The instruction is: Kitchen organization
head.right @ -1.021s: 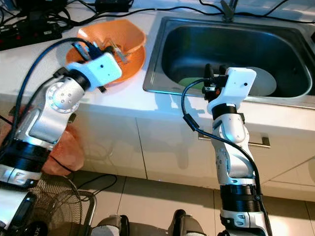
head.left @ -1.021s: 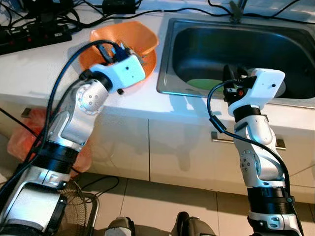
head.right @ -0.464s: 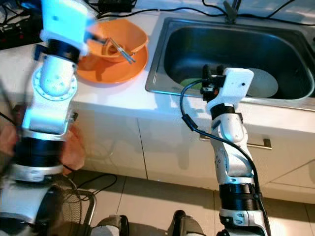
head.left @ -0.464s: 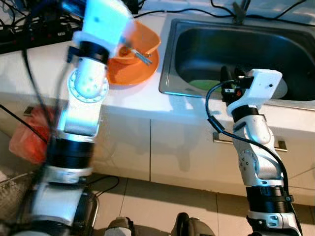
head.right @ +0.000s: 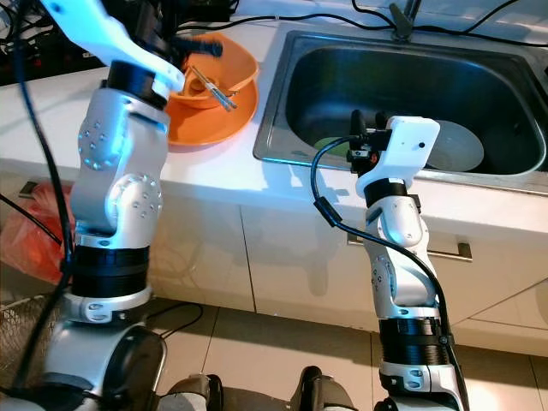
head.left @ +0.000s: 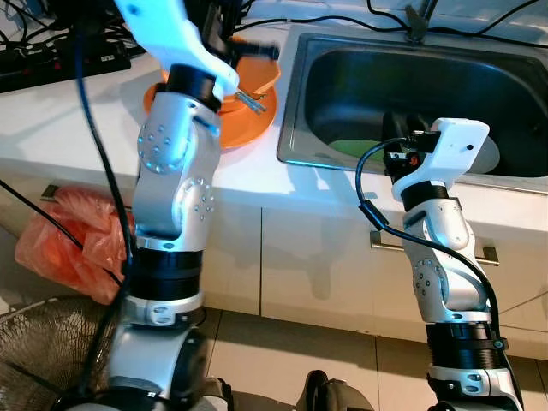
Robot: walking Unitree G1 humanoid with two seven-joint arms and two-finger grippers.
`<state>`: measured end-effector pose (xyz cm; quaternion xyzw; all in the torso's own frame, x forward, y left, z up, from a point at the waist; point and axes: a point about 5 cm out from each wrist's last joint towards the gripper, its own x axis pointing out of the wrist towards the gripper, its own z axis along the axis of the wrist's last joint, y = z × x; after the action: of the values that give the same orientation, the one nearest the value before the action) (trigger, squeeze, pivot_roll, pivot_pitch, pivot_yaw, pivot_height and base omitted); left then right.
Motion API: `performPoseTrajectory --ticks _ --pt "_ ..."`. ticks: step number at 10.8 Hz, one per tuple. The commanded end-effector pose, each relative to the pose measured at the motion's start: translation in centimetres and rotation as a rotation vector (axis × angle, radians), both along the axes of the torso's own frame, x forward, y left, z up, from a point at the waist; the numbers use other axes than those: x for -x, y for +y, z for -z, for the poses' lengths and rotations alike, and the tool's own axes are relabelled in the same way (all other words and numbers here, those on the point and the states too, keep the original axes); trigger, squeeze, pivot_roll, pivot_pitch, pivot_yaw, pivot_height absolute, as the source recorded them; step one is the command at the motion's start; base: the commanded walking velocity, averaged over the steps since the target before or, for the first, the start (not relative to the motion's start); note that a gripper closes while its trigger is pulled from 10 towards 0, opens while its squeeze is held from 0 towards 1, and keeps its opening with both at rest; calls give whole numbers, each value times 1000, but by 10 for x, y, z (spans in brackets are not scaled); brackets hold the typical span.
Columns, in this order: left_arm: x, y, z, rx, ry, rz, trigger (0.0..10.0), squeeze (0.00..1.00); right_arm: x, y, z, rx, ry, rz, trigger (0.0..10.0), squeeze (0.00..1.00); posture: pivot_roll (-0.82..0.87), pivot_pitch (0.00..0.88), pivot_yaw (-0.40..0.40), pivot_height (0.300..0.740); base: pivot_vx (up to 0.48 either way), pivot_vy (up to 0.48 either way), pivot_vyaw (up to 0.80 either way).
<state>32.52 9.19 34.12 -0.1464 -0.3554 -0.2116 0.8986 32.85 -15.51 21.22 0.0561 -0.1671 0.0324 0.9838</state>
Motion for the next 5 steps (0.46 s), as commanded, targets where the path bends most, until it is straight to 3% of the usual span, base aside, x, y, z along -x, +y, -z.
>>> performPoseTrajectory --ticks 1,3,5 --pt "2 -4 0 0 13 56 10000 0 -1 2 -4 5 -22 -8 10000 0 140 126 -3 740 0 0 0" --pt "0 -19 19 22 122 178 10000 0 0 5 -4 21 -29 -23 10000 0 132 124 -3 740 0 0 0" --pt "-6 -17 32 117 209 261 10000 0 0 11 -3 -19 -19 -60 10000 0 132 120 -3 740 0 0 0"
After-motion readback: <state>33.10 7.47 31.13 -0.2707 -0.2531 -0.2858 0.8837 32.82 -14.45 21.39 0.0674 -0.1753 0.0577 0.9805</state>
